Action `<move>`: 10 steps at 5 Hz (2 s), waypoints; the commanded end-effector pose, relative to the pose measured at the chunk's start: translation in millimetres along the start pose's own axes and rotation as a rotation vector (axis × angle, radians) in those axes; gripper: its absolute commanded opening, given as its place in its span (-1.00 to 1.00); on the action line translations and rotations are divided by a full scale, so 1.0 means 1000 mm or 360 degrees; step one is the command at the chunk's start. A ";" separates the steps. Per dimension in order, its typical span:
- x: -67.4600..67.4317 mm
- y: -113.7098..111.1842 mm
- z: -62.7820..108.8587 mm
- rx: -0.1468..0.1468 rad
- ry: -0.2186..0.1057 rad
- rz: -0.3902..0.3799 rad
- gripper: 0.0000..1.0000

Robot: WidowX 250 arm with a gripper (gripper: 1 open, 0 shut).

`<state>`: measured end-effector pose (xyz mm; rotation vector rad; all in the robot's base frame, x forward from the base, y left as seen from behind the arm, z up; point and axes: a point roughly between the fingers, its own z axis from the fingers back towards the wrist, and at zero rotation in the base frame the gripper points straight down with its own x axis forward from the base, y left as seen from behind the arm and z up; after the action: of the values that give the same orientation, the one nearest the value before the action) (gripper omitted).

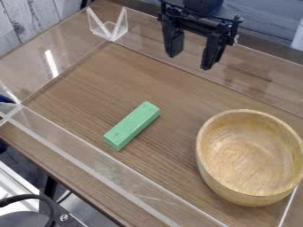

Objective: Put the green block in the brown bowl

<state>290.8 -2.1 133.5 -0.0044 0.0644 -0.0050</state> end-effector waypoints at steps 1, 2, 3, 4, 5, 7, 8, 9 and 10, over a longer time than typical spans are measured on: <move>-0.003 0.002 -0.009 0.0006 0.0037 -0.0012 1.00; -0.021 0.011 -0.019 0.0021 0.0065 -0.0082 1.00; -0.037 0.025 -0.030 0.0035 0.0048 -0.0101 1.00; -0.049 0.041 -0.040 0.0055 0.0042 -0.0108 1.00; -0.057 0.054 -0.053 0.0066 0.0051 -0.0109 1.00; -0.063 0.067 -0.076 0.0056 0.0062 -0.0106 1.00; -0.063 0.065 -0.084 0.0046 0.0069 -0.0111 1.00; -0.062 0.062 -0.088 0.0035 0.0070 -0.0115 1.00; -0.061 0.060 -0.089 0.0024 0.0065 -0.0116 1.00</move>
<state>218.4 57.8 42.9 0.0011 0.1320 -0.0743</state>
